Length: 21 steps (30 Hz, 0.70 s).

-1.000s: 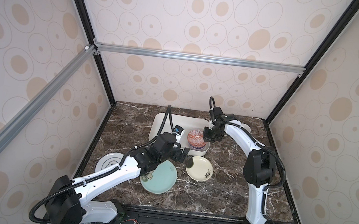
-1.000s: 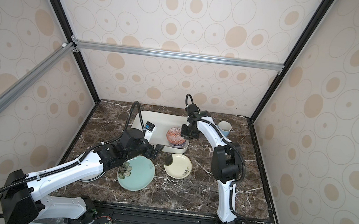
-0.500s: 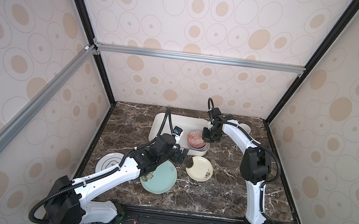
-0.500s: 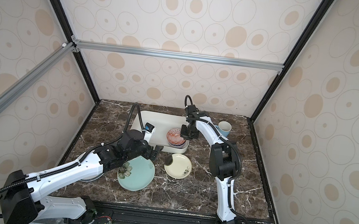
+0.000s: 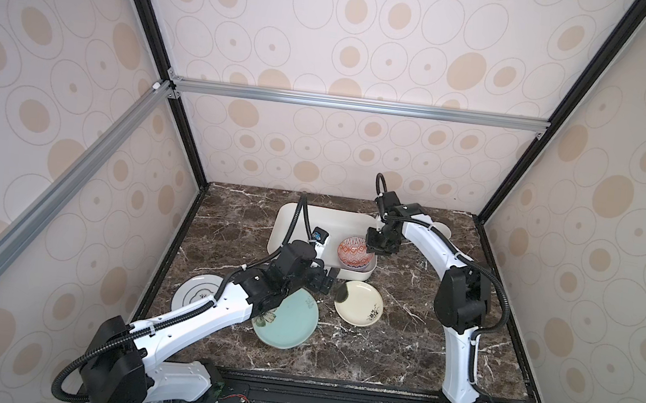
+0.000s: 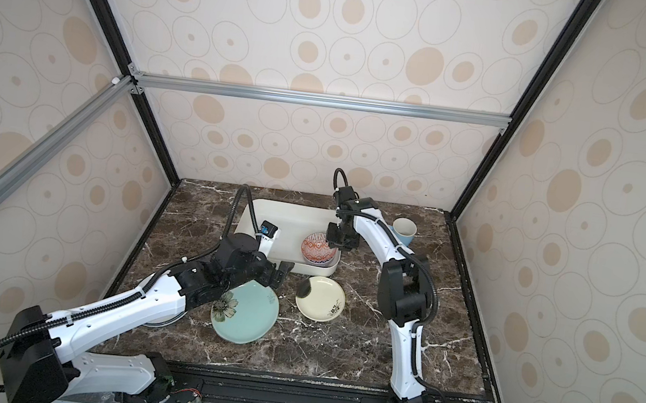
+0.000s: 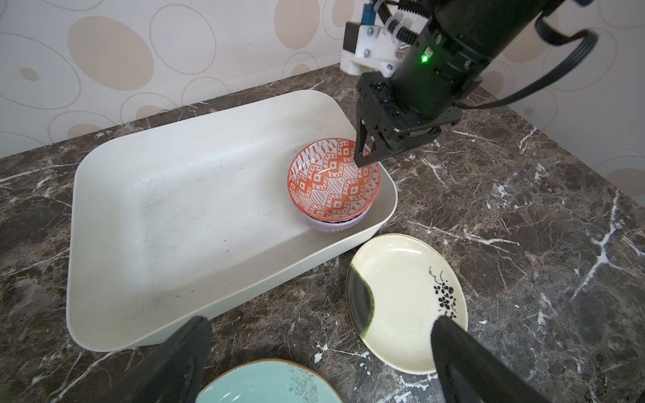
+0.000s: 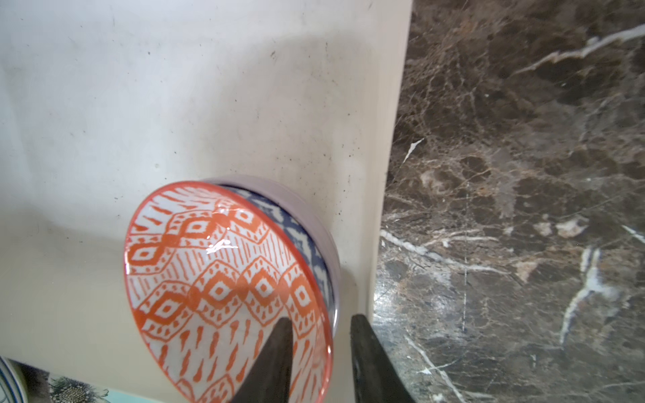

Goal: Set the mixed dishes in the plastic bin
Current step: 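Lower the orange-patterned bowl into the lavender bowl and open the right gripper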

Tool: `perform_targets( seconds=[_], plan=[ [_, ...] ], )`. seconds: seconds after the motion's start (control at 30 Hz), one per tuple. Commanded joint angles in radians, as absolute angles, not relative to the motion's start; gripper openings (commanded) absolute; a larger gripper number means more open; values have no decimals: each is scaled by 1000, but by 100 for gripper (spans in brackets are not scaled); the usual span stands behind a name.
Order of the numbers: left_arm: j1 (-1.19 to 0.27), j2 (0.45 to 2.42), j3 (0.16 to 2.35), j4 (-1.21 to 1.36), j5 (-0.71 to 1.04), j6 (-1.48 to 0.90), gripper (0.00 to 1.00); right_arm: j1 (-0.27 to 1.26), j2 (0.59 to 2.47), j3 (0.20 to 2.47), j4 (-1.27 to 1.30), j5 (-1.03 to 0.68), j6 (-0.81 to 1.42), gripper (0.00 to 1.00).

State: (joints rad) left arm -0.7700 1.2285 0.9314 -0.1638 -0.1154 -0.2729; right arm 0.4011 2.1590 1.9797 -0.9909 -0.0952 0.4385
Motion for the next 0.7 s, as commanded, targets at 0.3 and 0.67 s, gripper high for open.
perform_targets(
  seconds=[0.3,0.67],
  plan=[
    [-774,1201,927,-148,-117,-287,99,405,2084,1893,-989,-94,441,11],
    [-774,1182,920,-162,-127,-293,99,405,2113,1889,-968,-106,445,11]
  ],
)
